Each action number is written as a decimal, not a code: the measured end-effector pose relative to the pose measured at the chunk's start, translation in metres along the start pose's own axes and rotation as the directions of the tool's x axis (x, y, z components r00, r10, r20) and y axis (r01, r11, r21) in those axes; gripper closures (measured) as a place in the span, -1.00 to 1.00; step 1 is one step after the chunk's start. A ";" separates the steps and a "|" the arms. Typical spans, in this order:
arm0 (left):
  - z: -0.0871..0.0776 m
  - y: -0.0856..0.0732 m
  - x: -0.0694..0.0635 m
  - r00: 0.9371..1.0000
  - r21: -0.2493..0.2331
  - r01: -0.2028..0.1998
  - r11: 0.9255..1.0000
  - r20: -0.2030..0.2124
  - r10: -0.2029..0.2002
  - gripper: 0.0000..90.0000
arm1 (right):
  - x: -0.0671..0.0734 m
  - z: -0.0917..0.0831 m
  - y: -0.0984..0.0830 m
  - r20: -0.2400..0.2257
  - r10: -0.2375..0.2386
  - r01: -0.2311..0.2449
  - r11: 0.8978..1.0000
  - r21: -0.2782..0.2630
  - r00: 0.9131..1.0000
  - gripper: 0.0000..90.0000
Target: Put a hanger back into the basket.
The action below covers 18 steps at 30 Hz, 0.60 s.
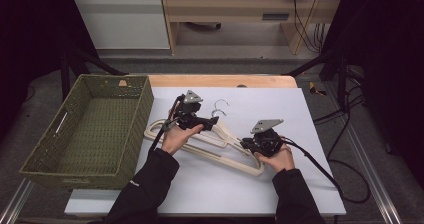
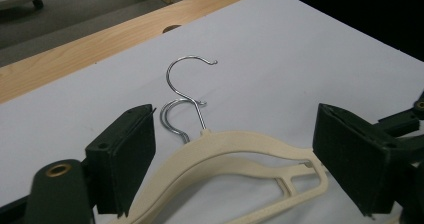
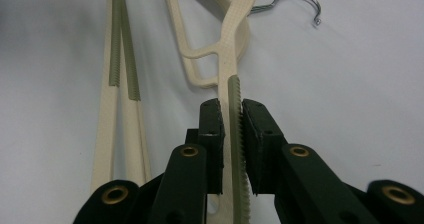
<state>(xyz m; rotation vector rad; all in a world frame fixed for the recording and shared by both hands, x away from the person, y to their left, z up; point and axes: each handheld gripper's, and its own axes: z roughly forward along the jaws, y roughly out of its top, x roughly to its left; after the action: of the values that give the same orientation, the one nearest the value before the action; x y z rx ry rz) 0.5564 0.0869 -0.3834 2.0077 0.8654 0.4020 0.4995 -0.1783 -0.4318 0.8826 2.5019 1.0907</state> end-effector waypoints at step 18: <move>0.048 -0.005 0.011 0.998 0.050 0.050 0.997 -0.045 -0.048 -0.11 | 0.001 -0.002 0.000 0.002 -0.011 0.011 1.000 -0.005 1.000 0.77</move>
<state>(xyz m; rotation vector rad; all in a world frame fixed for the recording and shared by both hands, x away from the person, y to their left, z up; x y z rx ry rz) 0.5890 0.0674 -0.4145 2.0266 0.9592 0.4006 0.4978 -0.1791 -0.4306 0.8676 2.4988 1.0915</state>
